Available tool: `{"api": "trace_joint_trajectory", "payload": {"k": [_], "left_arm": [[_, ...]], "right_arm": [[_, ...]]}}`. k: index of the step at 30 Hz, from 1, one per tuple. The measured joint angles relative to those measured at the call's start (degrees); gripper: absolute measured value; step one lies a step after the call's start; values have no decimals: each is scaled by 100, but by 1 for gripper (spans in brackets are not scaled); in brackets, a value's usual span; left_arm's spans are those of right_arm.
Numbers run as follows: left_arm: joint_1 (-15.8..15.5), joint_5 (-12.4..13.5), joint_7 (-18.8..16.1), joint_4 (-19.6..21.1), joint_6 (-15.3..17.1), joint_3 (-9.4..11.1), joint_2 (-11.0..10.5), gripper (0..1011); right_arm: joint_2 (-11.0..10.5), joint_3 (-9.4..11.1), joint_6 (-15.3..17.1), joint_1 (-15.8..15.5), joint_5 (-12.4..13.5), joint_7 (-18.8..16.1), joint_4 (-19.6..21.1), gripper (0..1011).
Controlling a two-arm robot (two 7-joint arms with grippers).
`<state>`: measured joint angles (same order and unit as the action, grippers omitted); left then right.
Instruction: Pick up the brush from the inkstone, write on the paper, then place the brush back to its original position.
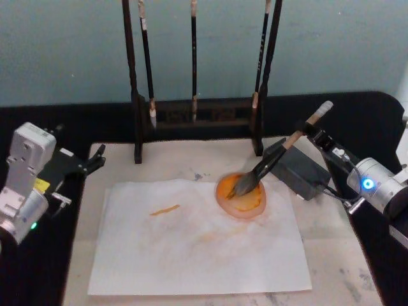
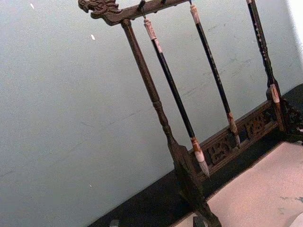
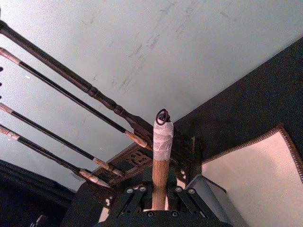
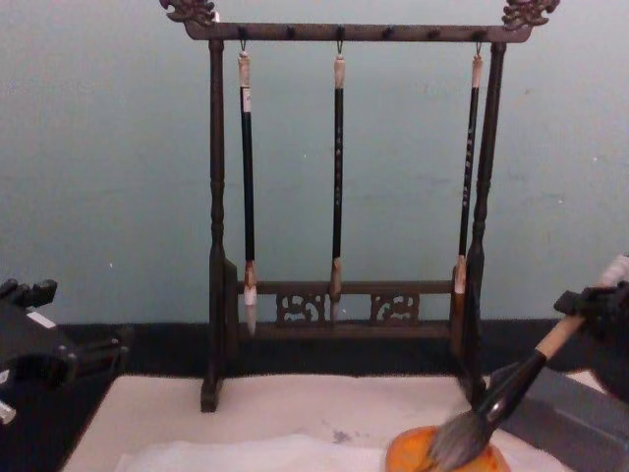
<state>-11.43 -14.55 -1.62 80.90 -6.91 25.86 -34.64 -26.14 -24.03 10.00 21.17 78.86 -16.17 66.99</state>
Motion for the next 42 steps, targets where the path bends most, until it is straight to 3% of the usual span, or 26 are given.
{"api": "trace_joint_trajectory", "payload": {"k": [31,34,42], "left_arm": [[0,0,0,0,0,0,0,1010],[0,0,0,0,0,0,0,1010],[0,0,0,0,0,0,0,1010]], "right_arm": [[40,4,6,-12,96,44,-102,178],[40,3,8,-13,95,43,-102,228],[40,4,11,-12,92,38,-98,488]]}}
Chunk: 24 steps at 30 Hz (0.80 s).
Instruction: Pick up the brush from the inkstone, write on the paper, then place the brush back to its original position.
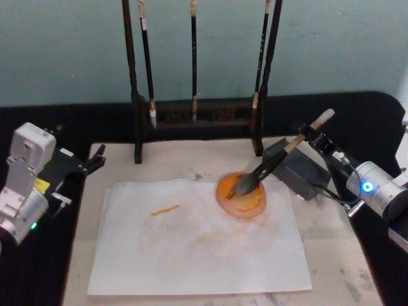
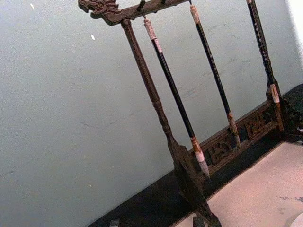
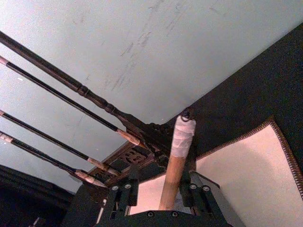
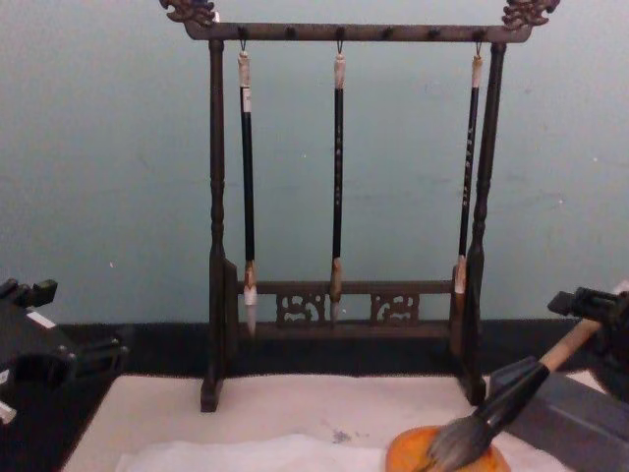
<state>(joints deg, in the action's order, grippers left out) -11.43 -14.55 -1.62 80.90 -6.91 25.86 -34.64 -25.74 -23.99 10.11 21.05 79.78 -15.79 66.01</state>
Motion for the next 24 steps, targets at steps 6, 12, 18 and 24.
{"api": "trace_joint_trajectory", "payload": {"k": [6,12,18,24], "left_arm": [[0,0,0,0,0,0,0,1010],[0,0,0,0,0,0,0,1009],[0,0,0,0,0,0,0,1010],[0,0,0,0,0,0,0,1010]], "right_arm": [[0,0,2,0,-3,-3,0,688],[0,0,2,0,-4,-4,0,879],[0,1,2,0,-4,-4,0,1000],[1,0,2,0,-4,-4,0,1000]]}}
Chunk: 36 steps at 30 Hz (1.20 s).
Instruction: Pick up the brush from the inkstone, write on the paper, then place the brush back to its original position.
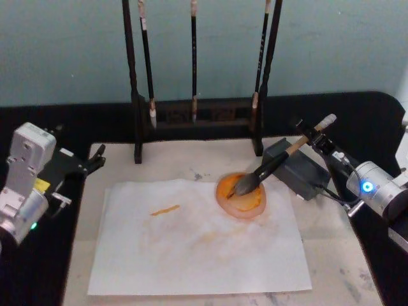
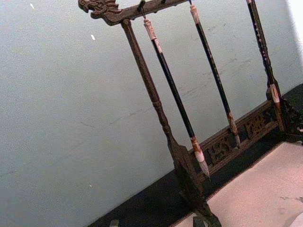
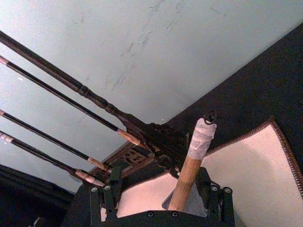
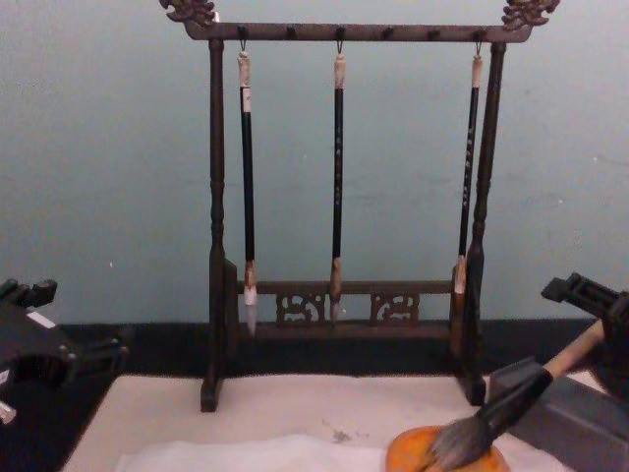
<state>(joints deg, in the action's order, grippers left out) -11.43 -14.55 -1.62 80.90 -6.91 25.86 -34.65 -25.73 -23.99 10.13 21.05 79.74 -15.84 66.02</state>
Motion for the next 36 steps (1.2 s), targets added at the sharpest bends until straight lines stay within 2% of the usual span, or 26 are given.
{"api": "trace_joint_trajectory", "payload": {"k": [13,29,32,35,36], "left_arm": [[0,0,0,0,0,0,0,1010],[0,0,0,0,0,0,0,1010],[0,0,0,0,0,0,0,1009],[0,0,0,0,0,0,0,1010],[0,0,0,0,0,0,0,1010]], "right_arm": [[-15,5,0,-17,6,-7,21,1000],[-375,47,-18,-513,245,120,656,1000],[-470,24,-115,-632,204,194,841,1000],[-577,6,-280,-782,49,285,1090,1000],[-626,-8,-395,-856,-96,337,1215,1000]]}}
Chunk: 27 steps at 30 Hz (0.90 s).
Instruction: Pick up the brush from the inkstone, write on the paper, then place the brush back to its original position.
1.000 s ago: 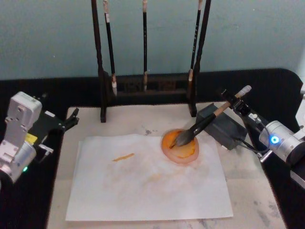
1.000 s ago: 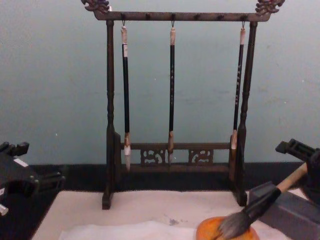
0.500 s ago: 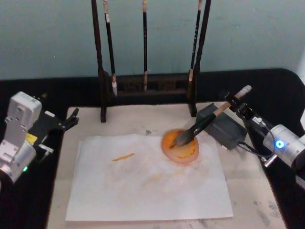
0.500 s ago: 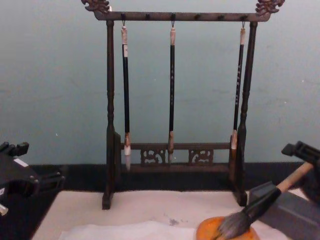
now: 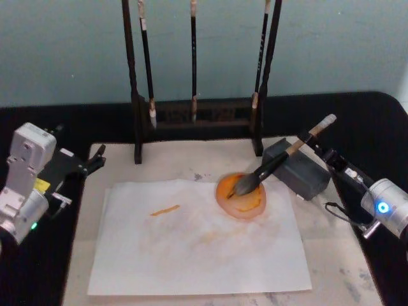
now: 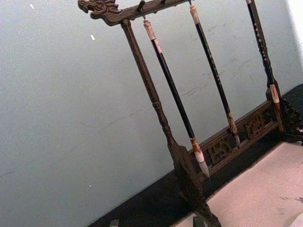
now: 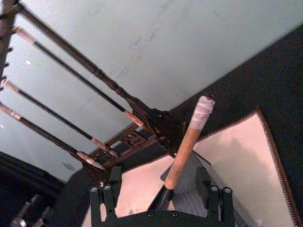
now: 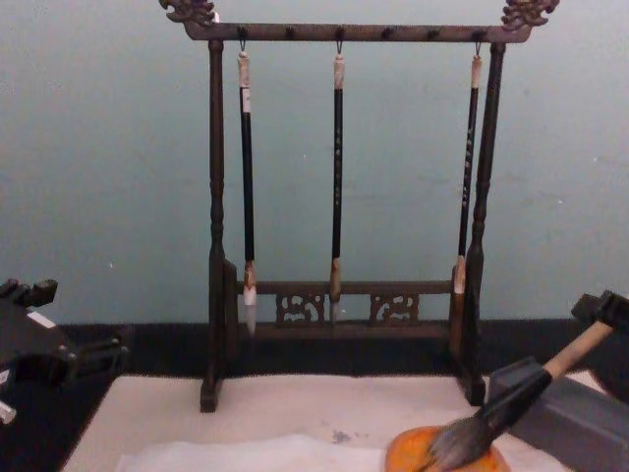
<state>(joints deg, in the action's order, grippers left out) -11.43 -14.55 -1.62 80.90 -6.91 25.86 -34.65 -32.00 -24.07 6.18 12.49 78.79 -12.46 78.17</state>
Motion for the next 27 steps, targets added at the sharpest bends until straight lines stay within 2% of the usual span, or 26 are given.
{"api": "trace_joint_trajectory", "payload": {"k": [6,7,9,10,11,12,15,16,20,23,27], "left_arm": [[0,0,0,0,0,0,0,1010],[0,0,0,0,0,0,0,1010],[0,0,0,0,0,0,0,1010],[0,0,0,0,0,0,0,1010],[0,0,0,0,0,0,0,1010],[0,0,0,0,0,0,0,1009],[0,0,0,0,0,0,0,1010],[0,0,0,0,0,0,0,1009],[0,0,0,0,0,0,0,1009],[0,0,0,0,0,0,0,1010],[0,0,0,0,0,0,0,1010]], "right_arm": [[-131,-109,-466,-150,-780,156,381,1000],[-156,-166,-604,-161,-1046,198,452,1000],[-176,-230,-755,-162,-1352,252,513,1000],[-189,-295,-885,-154,-1628,304,552,1000],[-195,-339,-952,-144,-1783,335,567,1000],[-199,-429,-1088,-117,-2125,412,585,1000],[-195,-554,-1264,-68,-2613,545,585,1000],[-179,-637,-1358,-28,-2905,632,560,1000],[-132,-770,-1520,45,-3468,833,484,1000],[-66,-904,-1659,117,-4041,1073,378,1000],[0,-998,-1755,170,-4525,1292,265,1000]]}}
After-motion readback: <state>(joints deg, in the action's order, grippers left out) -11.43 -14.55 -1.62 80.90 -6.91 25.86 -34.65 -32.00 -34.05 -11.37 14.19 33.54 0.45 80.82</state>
